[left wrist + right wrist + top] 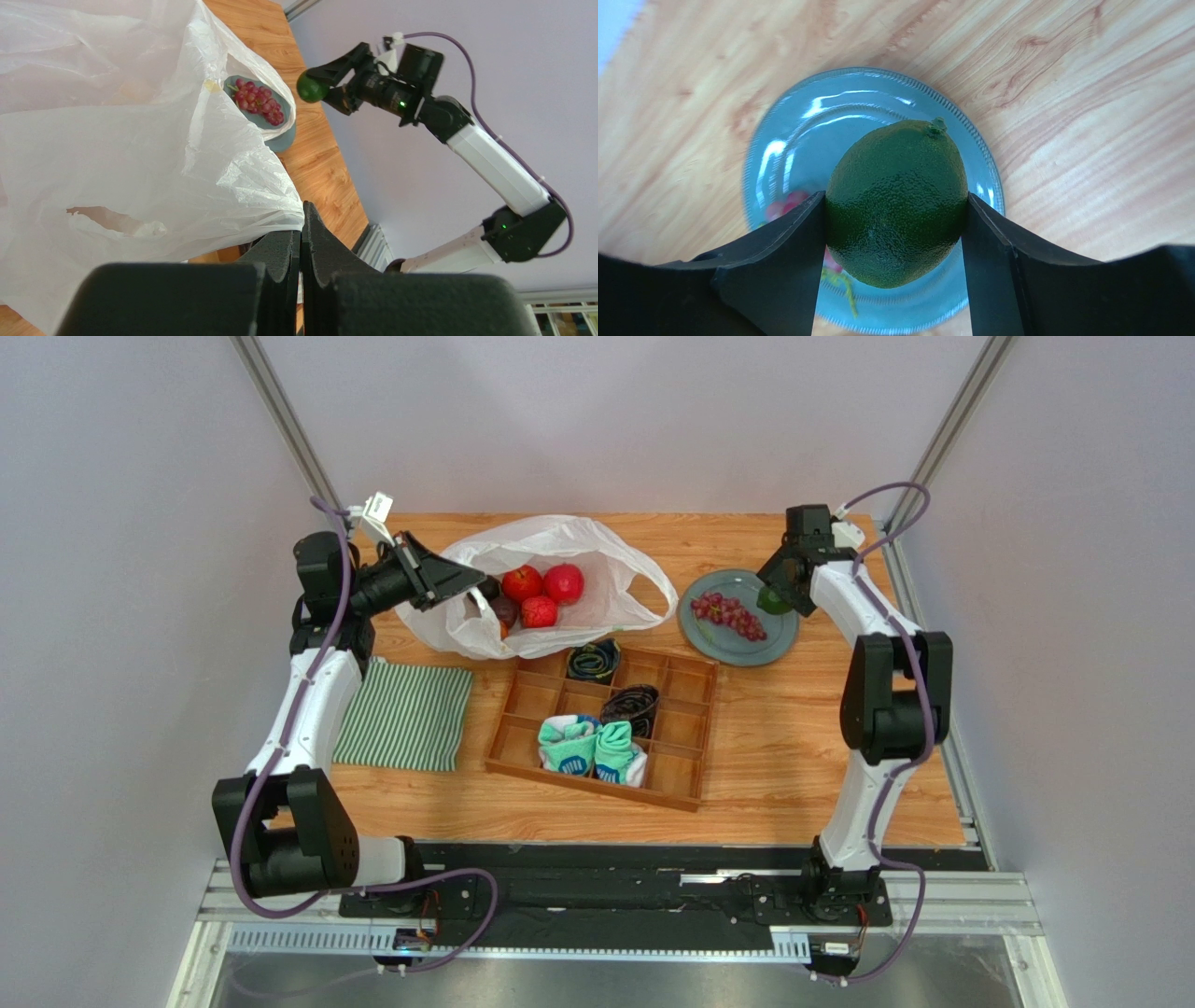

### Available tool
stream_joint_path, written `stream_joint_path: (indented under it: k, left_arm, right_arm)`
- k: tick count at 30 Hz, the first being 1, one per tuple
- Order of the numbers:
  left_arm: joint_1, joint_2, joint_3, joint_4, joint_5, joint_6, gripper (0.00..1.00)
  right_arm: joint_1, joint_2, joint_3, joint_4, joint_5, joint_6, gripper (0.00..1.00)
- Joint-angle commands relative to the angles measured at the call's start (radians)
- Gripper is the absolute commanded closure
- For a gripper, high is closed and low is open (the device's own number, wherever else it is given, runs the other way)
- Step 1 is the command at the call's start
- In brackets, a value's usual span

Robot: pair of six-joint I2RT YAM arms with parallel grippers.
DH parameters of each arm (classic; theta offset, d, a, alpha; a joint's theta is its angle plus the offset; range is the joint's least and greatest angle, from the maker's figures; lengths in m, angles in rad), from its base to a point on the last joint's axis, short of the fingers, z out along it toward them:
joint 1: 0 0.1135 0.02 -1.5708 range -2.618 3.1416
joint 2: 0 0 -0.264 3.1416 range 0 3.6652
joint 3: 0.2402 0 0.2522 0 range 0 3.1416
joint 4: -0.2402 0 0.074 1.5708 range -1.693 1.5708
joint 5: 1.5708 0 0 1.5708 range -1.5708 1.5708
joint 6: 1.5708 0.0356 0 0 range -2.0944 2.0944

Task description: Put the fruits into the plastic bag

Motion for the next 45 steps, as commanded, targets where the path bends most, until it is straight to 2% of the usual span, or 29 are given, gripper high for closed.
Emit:
stream_joint_path:
  k: [1,2,8,12,15,19,26,31,34,40,45]
  left_arm:
    - [0.007,-0.036,0.006,0.040,0.021,-0.004,1.00]
    - [0.007,-0.036,0.004,0.040,0.023,-0.004,1.00]
    - [0.007,-0.036,0.006,0.040,0.021,-0.002,1.00]
    - [0.007,-0.039,0.004,0.040,0.018,-0.002,1.00]
    - [0.008,-0.044,0.004,0.039,0.017,0.001,1.00]
    - [0.007,-0.039,0.004,0.037,0.020,0.001,1.00]
    - [0.007,-0.044,0.009,0.033,0.017,0.005,1.00]
    - [0.007,-0.045,0.007,0.031,0.018,0.005,1.00]
    - [0.007,-0.047,0.009,0.033,0.020,0.005,1.00]
    - [0.007,-0.048,0.009,0.031,0.018,0.005,1.00]
    - [0.007,-0.047,0.009,0.031,0.020,0.005,1.00]
  right_arm:
    - [0.095,-0.212,-0.149,0.285,0.037,-0.007,0.68]
    - [0.117,-0.235,-0.177,0.357,0.023,-0.037,0.68]
    - [0.353,-0.313,-0.261,0.547,0.029,-0.166,0.68]
    - [0.493,-0.295,-0.293,0.667,-0.031,-0.227,0.68]
    - [0.536,-0.221,-0.284,0.719,-0.083,-0.190,0.68]
    - [0.570,-0.094,-0.174,0.706,-0.163,-0.157,0.69]
    - [0.628,0.132,0.117,0.554,-0.132,-0.126,0.70]
    - [0.629,0.217,0.173,0.549,-0.120,-0.070,0.69]
    - [0.639,0.262,0.226,0.482,-0.117,-0.047,0.68]
    - [0.648,0.308,0.271,0.408,-0.111,-0.008,0.57]
    - [0.649,0.340,0.308,0.391,-0.124,-0.005,0.43]
